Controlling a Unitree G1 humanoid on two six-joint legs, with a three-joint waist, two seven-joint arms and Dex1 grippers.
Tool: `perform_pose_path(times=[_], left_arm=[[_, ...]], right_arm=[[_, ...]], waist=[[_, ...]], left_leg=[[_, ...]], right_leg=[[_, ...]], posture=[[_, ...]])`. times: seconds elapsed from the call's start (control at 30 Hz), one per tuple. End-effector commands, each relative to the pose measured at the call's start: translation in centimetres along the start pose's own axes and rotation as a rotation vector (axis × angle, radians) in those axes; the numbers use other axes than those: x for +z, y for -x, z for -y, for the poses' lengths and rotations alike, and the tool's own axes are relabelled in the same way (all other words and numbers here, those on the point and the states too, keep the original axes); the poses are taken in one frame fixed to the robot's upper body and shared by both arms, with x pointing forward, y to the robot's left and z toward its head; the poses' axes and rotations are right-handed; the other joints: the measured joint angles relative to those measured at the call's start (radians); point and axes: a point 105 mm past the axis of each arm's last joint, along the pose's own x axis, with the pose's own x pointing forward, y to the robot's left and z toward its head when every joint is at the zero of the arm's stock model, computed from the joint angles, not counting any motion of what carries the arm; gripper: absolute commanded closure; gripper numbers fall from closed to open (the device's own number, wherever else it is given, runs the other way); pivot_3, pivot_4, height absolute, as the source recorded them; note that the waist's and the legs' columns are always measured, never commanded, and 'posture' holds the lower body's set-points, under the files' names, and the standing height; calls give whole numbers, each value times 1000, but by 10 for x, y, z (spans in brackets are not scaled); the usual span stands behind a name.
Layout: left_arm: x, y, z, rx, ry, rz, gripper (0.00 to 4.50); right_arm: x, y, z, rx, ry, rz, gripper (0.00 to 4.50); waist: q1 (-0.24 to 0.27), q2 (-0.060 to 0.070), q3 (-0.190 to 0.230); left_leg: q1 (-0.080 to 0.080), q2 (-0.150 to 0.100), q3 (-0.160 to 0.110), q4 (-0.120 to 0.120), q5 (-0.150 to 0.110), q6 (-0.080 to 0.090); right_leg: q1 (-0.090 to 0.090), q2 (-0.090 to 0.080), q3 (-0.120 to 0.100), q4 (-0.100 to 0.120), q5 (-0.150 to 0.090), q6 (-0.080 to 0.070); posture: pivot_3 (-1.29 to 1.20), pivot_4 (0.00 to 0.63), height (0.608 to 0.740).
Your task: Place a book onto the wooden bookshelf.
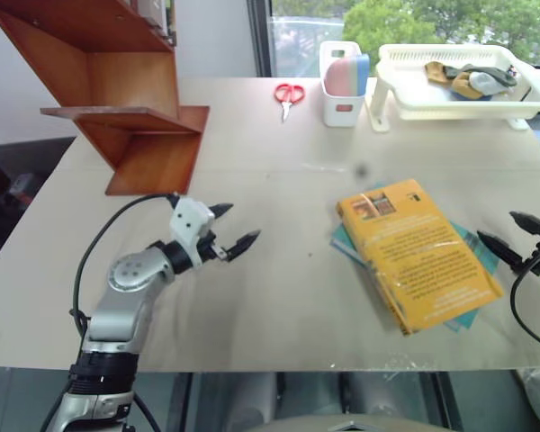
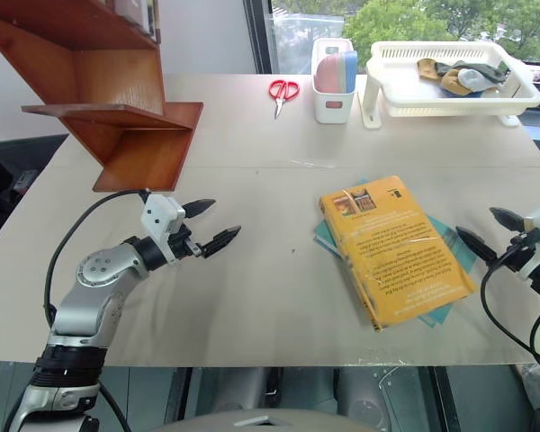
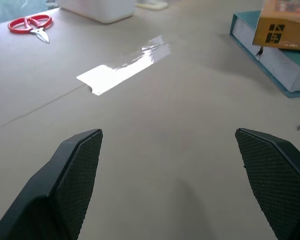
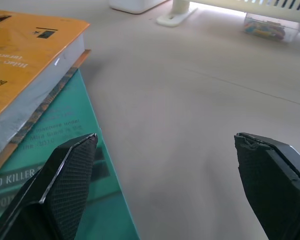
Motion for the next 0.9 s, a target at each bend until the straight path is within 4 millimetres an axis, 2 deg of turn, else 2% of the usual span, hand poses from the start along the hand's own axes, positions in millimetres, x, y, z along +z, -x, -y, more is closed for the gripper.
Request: perform_pose_path(times=[0.03,0.2,0.37,0.67,0.9], left_arm=[[41,16,0,-160,-23,110,38],[60,31,-4,-261,-58,106,38],[81,42,-11,-321,-77,109,38],[88,55,-15,-355,-81,91,38],[95,61,-13,-403,-82,79,38]], right_arm=[[11,11,16,-140,-168,141,0],[-8,9,6,-153,-290,96,0],[-28,2,-17,-96,-428,1,0],[-24,-17,-65,85,-536,-16,0],[-16,-40,-96,207,-590,-23,0]], waist=[[-1,-1,1],[0,-1,1],[0,-1,1],[-2,-3,2],[-5,-5,3]], left_leg=[[0,0,0,0,0,0],[0,1,0,0,0,0],[0,2,0,0,0,0],[0,3,0,-1,0,0],[0,4,0,-1,0,0]], right_leg=[[0,1,0,0,0,0],[0,0,0,0,0,0],[-1,0,0,0,0,0],[-1,1,0,0,0,0],[-1,2,0,1,0,0]], posture=[[0,150,740],[0,150,740],[0,150,740],[0,150,740],[0,150,740]])
